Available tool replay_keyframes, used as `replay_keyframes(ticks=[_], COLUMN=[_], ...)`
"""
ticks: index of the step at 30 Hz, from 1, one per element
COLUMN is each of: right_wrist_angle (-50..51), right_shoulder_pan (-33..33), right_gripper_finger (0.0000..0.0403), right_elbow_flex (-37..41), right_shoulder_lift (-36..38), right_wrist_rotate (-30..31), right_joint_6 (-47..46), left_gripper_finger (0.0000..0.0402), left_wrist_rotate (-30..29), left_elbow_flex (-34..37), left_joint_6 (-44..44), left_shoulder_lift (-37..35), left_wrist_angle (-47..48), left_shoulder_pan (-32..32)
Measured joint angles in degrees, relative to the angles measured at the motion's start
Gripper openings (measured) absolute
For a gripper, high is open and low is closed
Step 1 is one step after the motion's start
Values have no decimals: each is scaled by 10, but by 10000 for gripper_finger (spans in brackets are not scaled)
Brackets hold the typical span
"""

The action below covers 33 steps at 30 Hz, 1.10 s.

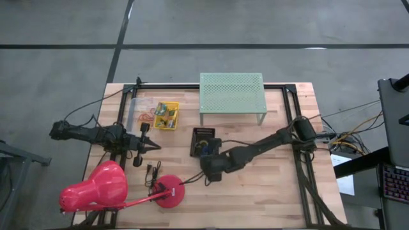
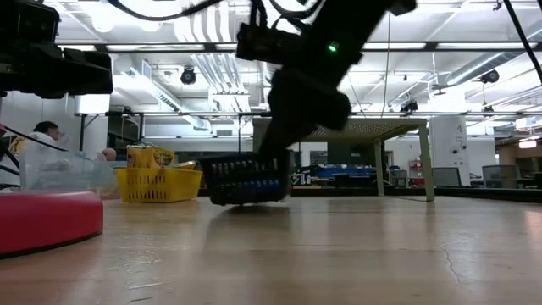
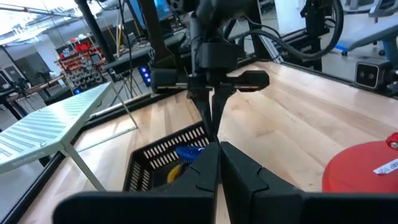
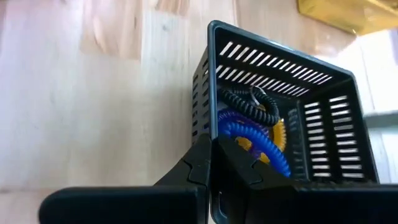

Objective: Pick & Place Office Desk Supplies
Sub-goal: Put the black bin with the spring rubberbands on the shelf

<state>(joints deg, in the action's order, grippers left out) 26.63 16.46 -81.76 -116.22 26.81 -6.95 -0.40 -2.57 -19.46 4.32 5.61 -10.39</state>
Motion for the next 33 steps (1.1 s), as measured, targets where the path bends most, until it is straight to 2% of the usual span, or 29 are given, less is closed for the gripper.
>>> replay_keyframes(ticks=[4, 11, 18, 21, 28, 33], right_wrist_angle=[5, 45, 45, 42, 51, 91], right_shoulder_pan=[22, 48, 96, 116, 165, 174], right_gripper_finger=[13, 13, 13, 13, 13, 13], right_elbow_flex=[22, 63, 146, 181, 248, 254], right_shoulder_lift=[5, 68, 166, 210, 286, 329], right_wrist_rotate=[43, 22, 42, 54, 138, 138], right_joint_6=[-22, -72, -124, -126, -123, -119], left_gripper_finger=[19, 19, 19, 19, 19, 19], left_wrist_rotate=[0, 0, 0, 0, 0, 0], left_elbow_flex=[0, 0, 0, 0, 0, 0], left_joint_6=[0, 0, 0, 0, 0, 0], left_shoulder_lift=[1, 5, 11, 15, 23, 23], left_wrist_angle=[0, 0, 0, 0, 0, 0], left_shoulder_pan=[0, 0, 0, 0, 0, 0])
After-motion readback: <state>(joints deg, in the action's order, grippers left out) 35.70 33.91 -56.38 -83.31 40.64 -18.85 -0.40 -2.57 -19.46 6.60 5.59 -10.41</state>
